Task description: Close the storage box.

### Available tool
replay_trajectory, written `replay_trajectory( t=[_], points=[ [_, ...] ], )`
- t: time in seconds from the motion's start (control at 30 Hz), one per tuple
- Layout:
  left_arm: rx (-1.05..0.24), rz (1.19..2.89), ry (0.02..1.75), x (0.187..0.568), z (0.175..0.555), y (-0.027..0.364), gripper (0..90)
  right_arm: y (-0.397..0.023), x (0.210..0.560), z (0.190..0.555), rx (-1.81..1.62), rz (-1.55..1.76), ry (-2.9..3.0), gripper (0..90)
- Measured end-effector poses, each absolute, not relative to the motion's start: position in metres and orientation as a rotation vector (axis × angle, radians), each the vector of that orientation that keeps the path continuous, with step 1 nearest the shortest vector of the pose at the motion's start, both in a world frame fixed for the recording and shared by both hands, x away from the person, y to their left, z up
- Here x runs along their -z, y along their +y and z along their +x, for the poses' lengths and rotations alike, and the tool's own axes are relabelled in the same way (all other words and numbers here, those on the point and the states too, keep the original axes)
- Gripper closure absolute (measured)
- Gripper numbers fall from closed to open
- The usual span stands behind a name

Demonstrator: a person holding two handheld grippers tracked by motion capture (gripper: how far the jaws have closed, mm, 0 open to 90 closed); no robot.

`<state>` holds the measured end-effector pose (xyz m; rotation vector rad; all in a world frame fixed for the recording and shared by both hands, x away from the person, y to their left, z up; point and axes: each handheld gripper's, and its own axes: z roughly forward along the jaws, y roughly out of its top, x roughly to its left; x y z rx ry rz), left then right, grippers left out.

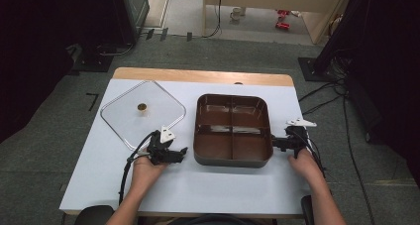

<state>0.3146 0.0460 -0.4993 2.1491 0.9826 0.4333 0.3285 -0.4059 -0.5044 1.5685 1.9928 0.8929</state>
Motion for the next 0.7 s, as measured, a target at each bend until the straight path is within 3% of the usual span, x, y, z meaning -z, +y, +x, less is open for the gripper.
replay_trajectory(
  t=[0.4, 0.53, 0.7],
  points=[
    [-0.420, 2.174, 1.025, 0.495, 0.316, 0.043, 18.4, -0.406, 0.504, 0.329, -0.892, 1.568, 1.994, 10.2],
    [-0.349, 2.207, 1.018, 0.487, 0.319, 0.045, 31.7, -0.406, 0.504, 0.329, -0.894, 1.569, 1.995, 10.1],
    [-0.322, 2.215, 1.020, 0.481, 0.320, 0.048, 33.9, -0.406, 0.504, 0.329, -0.895, 1.570, 1.993, 10.1]
  ],
)
